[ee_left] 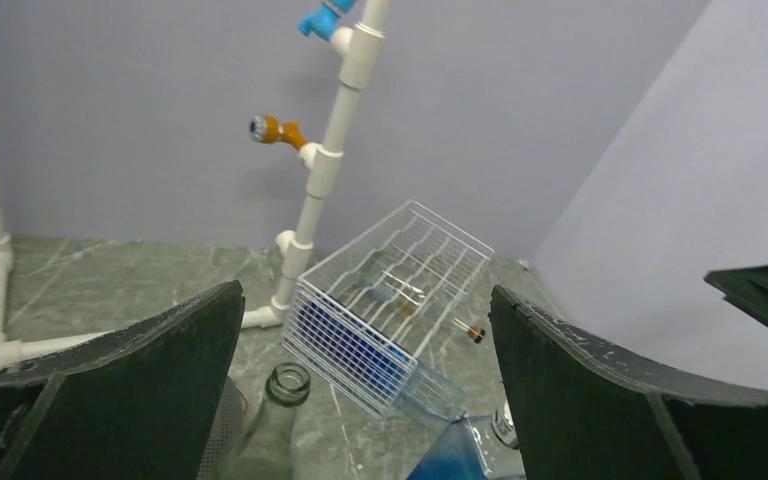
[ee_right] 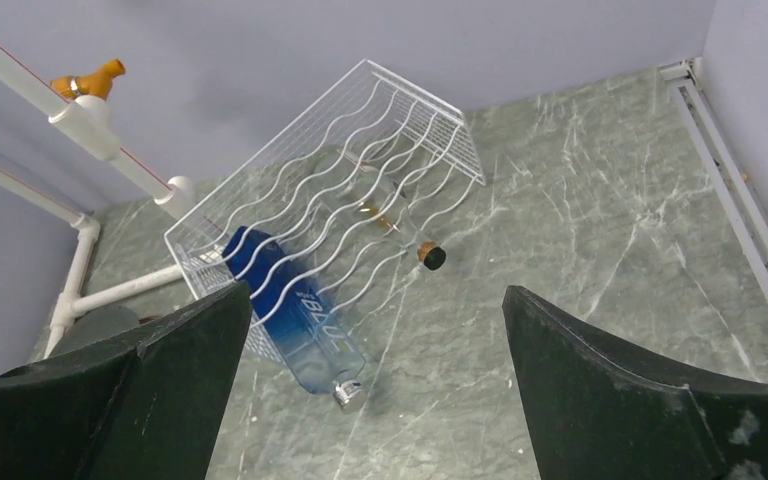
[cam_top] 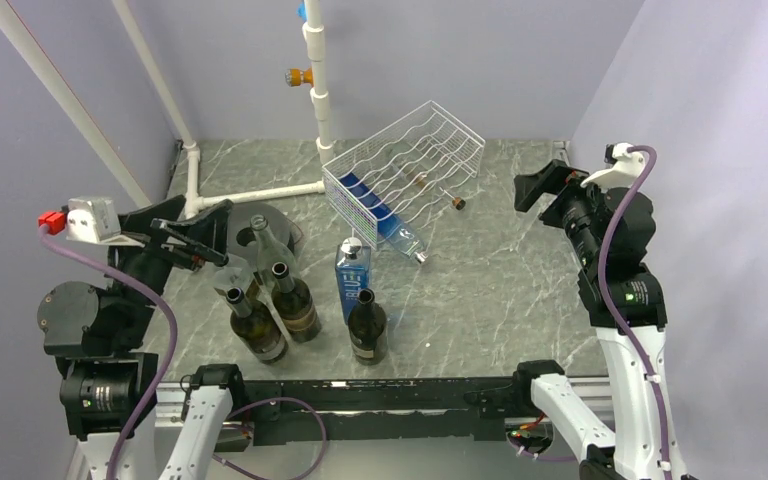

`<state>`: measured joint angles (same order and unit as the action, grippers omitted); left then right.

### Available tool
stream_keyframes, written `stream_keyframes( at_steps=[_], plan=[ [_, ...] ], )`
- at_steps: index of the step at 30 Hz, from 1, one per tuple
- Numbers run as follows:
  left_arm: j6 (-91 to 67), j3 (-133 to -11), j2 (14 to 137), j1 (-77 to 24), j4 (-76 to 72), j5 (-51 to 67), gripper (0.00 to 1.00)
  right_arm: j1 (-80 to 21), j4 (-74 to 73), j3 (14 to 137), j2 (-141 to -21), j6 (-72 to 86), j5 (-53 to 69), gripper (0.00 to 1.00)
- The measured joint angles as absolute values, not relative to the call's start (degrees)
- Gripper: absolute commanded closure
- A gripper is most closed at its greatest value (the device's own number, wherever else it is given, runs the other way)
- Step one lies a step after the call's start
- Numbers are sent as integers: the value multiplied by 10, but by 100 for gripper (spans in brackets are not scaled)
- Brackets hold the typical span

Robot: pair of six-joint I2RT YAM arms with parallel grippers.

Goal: Put the wine bottle on the wine rack

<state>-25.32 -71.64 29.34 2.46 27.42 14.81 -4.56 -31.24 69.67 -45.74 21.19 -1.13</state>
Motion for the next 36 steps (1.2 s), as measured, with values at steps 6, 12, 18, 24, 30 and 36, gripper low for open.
stream_keyframes(
  at_steps=[6,12,18,24,30,36],
  plan=[
    [-267,-711,317,25,274,203,1,-46,-310,682,-448,213,9,0],
    [-273,-700,342,25,287,262,1,-46,-303,659,-456,220,108,0],
    [-278,-695,367,25,288,343,1,-83,-300,659,-511,241,219,0],
    [-286,-687,405,-15,277,405,1,-298,-310,678,-578,246,174,0],
    [-286,-675,415,-120,272,383,1,-510,-324,778,-666,246,24,0],
    [-281,-670,413,-143,275,342,1,-616,-399,905,-753,280,-165,2]
  ],
)
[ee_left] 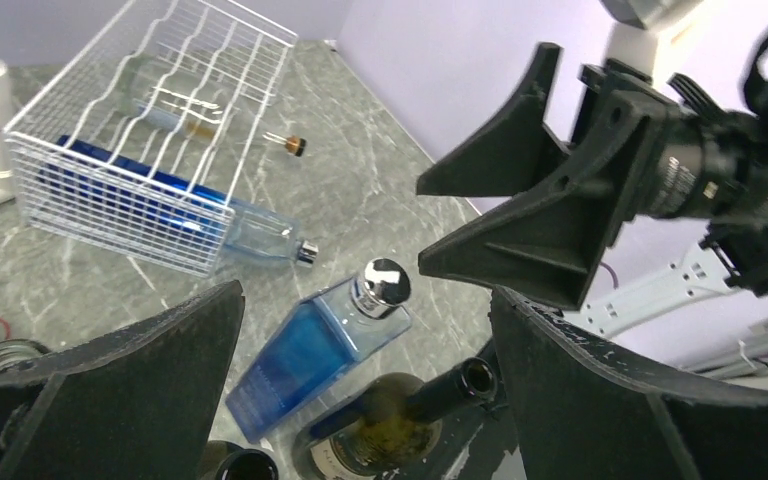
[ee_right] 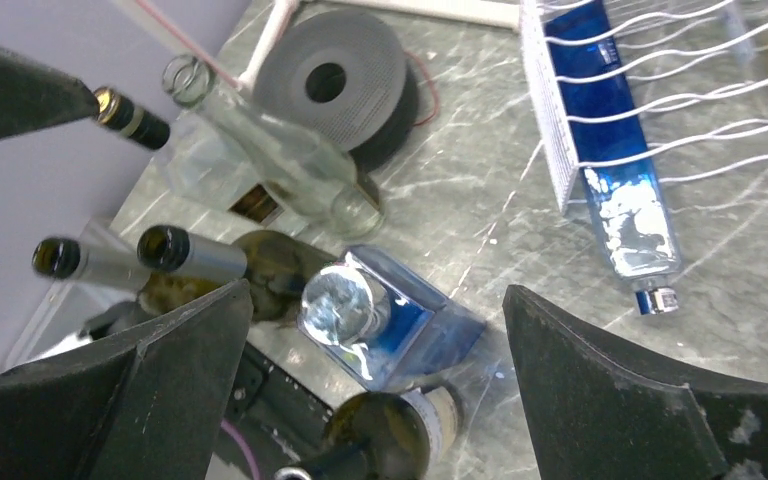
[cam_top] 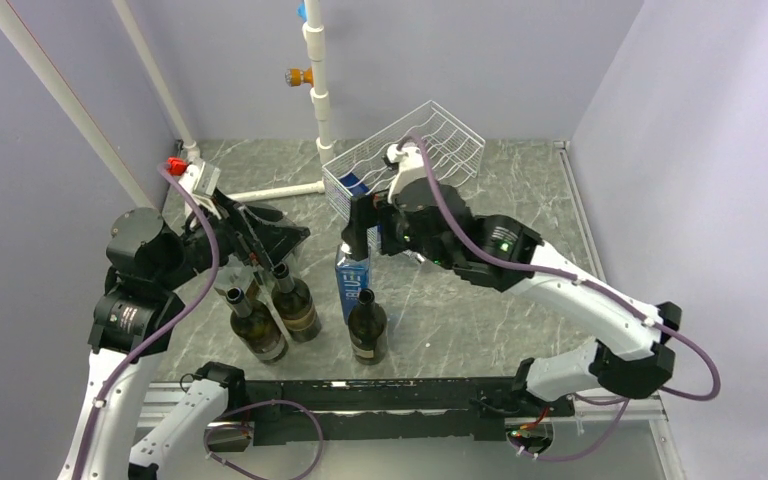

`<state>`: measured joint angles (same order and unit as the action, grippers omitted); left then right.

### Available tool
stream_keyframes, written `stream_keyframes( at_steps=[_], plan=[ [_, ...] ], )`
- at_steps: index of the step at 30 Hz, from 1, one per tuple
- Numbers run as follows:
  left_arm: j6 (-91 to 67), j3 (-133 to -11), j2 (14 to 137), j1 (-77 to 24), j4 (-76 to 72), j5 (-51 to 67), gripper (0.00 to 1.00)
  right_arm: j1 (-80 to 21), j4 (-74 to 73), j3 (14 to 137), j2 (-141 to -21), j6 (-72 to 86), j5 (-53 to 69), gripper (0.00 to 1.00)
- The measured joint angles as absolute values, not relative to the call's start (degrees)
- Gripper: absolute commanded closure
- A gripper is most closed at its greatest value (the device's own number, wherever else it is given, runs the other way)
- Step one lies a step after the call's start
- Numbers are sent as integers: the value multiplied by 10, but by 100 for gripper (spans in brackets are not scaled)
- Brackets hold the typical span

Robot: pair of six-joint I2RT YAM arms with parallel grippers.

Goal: Put the wine bottle on the wine rack

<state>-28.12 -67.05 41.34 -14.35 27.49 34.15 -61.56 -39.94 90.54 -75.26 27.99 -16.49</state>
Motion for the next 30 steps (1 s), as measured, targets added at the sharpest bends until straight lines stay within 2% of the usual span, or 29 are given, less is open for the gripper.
stream_keyframes(
  at_steps=[4,6,13,18,30],
  plan=[
    [-279,-670,409,-143,283,304,1,-668,-450,970,-810,316,-278,22],
    [-279,-670,402,-143,288,288,1,-689,-474,992,-839,332,-319,29],
    [-277,-670,392,-144,304,260,1,-726,-532,1038,-917,361,-405,38],
    [-274,-670,385,-144,313,249,1,-735,-548,1049,-927,371,-430,46],
    [-266,-668,384,-144,318,241,1,-740,-552,1047,-927,390,-454,48]
  ],
)
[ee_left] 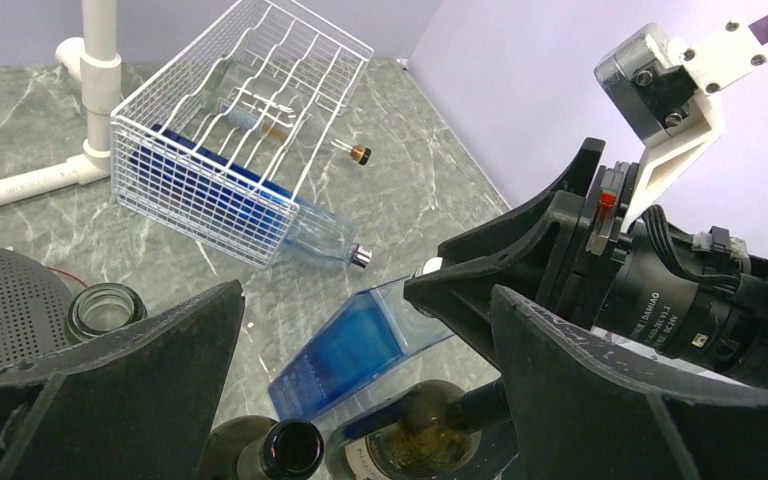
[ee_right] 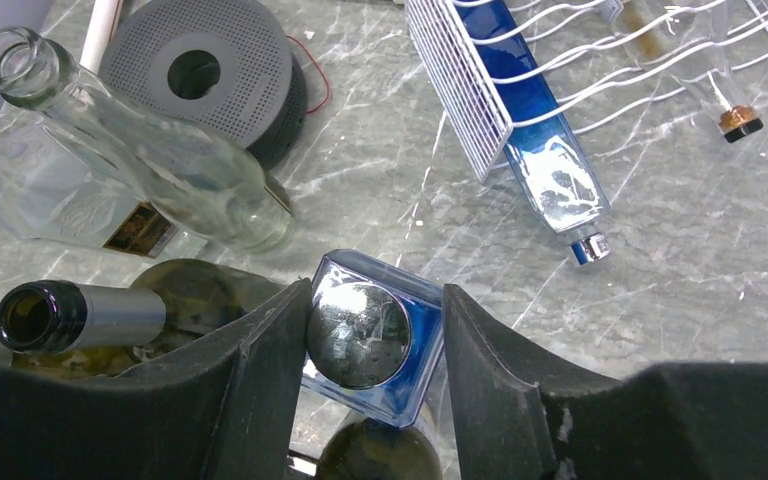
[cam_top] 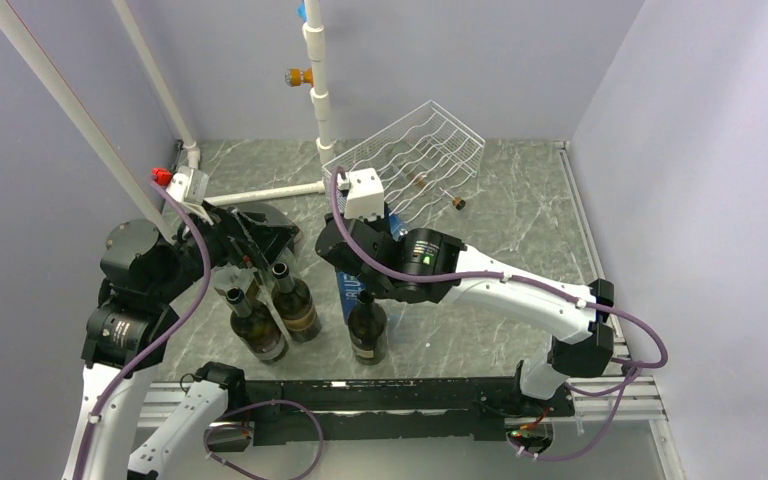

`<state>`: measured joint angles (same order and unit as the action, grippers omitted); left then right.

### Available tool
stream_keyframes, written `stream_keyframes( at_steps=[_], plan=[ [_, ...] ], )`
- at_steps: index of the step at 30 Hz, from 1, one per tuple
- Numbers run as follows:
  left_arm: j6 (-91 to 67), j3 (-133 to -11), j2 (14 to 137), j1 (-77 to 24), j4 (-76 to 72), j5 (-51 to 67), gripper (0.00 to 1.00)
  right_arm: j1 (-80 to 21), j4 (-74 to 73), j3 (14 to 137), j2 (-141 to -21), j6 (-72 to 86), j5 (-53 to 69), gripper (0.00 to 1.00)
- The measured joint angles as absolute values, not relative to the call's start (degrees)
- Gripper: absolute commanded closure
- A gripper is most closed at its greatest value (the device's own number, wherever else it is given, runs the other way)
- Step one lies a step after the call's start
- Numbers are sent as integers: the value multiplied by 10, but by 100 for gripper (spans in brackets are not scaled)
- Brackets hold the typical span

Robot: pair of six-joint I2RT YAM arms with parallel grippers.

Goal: Put the wine bottle on the wine rack

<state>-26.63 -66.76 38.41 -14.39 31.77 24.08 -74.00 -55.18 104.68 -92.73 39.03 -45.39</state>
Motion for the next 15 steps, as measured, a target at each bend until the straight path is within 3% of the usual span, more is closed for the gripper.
stream_keyframes(
  at_steps=[12,15],
  plan=[
    [-266,-664,386,-144,319,241,1,-742,-524,1023,-928,387,-467,66],
    [-266,-664,386,-144,319,241,1,-743,-509,1013,-927,387,-480,76]
  ],
)
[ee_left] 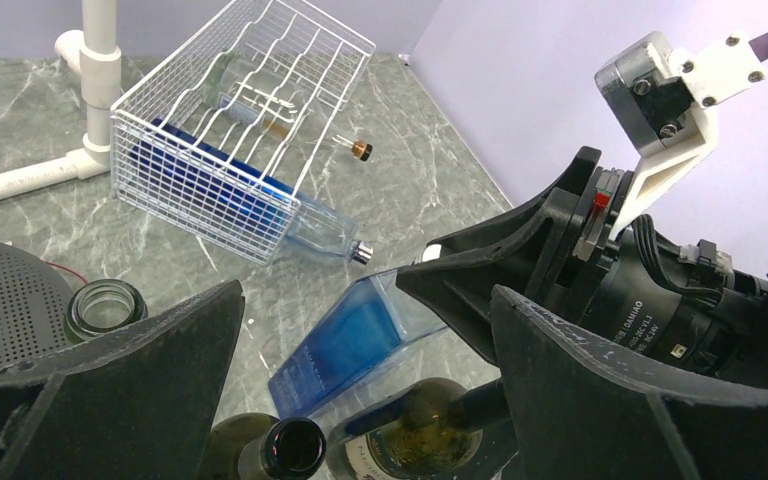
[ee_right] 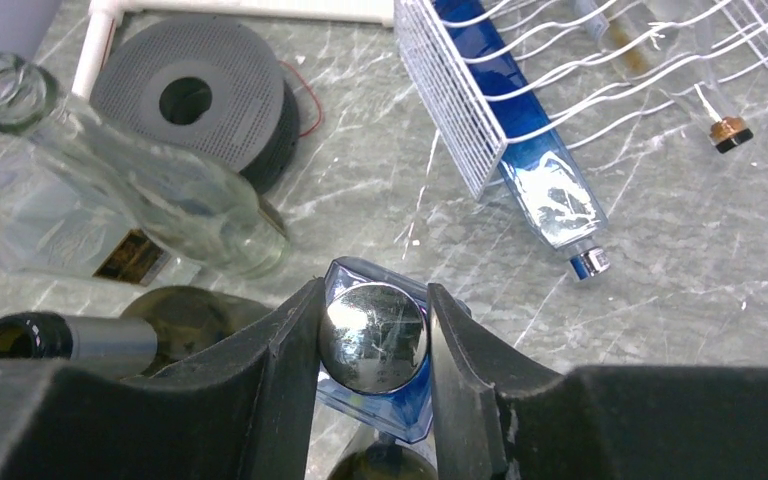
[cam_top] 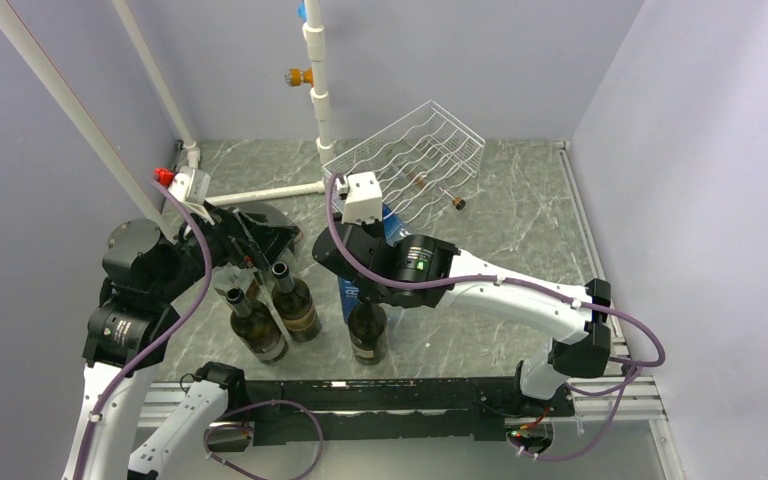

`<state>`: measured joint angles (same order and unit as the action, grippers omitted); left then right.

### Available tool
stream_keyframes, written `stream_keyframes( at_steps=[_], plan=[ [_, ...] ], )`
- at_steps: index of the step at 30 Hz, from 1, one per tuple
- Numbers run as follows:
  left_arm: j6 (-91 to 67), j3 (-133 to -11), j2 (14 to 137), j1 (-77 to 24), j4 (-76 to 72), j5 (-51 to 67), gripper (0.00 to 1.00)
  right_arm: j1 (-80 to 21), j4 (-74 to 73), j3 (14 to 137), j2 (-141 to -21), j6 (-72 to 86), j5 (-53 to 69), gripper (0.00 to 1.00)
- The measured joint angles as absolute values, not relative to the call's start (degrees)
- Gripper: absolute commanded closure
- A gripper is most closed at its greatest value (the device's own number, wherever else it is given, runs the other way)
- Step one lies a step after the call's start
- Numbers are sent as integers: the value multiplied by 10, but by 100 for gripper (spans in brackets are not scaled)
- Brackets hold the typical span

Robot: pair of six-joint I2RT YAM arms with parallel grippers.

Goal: Put the wine bottle on the wine rack

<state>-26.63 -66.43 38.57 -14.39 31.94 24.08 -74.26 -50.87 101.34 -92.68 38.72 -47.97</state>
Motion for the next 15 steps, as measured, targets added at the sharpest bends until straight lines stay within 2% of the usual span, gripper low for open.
stream_keyframes(
  at_steps=[2,4,5,10,15],
  plan=[
    [-266,-664,386,-144,319,241,1,-743,-500,1005,-924,393,-496,83],
    [-266,-664,386,-144,319,241,1,-742,-495,995,-919,402,-509,96],
    [-266,-664,386,-144,320,241,1,-741,-491,988,-914,406,-515,100],
    [-266,-664,386,-144,320,241,1,-714,-468,938,-871,426,-517,100],
    [-266,-664,388,-144,320,241,1,-645,-443,870,-803,452,-471,100]
  ],
)
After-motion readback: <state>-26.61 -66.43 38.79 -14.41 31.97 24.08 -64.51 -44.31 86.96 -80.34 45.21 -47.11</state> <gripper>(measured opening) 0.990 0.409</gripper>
